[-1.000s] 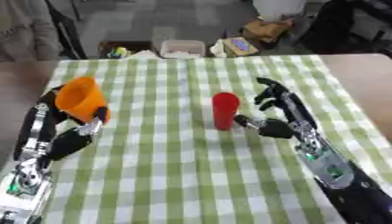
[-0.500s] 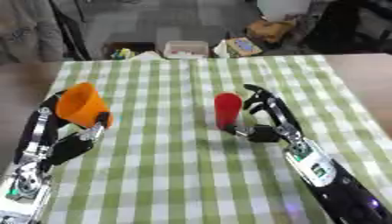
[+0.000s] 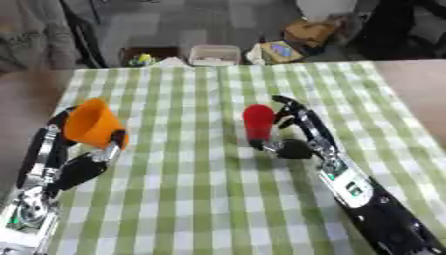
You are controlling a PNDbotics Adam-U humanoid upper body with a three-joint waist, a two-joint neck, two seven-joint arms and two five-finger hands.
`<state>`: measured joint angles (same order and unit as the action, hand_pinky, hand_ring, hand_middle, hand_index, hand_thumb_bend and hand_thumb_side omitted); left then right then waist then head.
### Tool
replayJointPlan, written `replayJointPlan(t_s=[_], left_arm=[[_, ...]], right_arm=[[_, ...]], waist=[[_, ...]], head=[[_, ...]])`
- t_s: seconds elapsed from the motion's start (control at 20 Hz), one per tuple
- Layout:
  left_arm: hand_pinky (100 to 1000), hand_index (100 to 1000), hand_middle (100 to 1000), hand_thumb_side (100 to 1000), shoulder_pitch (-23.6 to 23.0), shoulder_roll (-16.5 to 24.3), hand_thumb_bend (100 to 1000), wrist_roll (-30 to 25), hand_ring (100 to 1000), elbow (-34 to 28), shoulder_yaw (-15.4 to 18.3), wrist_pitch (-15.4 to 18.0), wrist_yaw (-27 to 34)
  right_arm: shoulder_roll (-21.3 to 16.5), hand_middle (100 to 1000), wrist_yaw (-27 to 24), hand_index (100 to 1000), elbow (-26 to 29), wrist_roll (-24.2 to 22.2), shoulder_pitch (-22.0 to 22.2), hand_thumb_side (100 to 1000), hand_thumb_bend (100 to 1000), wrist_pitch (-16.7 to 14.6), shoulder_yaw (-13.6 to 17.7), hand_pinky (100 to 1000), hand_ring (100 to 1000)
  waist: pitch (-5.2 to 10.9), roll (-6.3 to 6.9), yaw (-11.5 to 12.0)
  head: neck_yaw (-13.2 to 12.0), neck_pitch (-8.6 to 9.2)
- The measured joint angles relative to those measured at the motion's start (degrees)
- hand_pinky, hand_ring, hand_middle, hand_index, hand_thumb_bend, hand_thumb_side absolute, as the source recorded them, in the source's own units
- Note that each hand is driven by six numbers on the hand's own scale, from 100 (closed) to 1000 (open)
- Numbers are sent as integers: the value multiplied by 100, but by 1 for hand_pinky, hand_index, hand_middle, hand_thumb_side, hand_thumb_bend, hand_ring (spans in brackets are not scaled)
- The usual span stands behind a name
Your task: Pour the contents of one cup into another cup.
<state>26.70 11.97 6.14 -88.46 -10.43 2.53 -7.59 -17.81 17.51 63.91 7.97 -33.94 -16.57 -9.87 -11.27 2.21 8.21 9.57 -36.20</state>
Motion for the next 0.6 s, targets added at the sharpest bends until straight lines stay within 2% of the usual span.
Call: replayJointPlan(t_s=[0.6], left_arm=[[427, 526, 228, 137, -1, -1, 159, -4, 392, 0, -3, 0, 8]], right_arm=[[45, 504, 100, 920, -261, 53, -138, 370, 733, -30, 55, 579, 715]], waist=[[-12, 45, 112]], head=[[22, 5]])
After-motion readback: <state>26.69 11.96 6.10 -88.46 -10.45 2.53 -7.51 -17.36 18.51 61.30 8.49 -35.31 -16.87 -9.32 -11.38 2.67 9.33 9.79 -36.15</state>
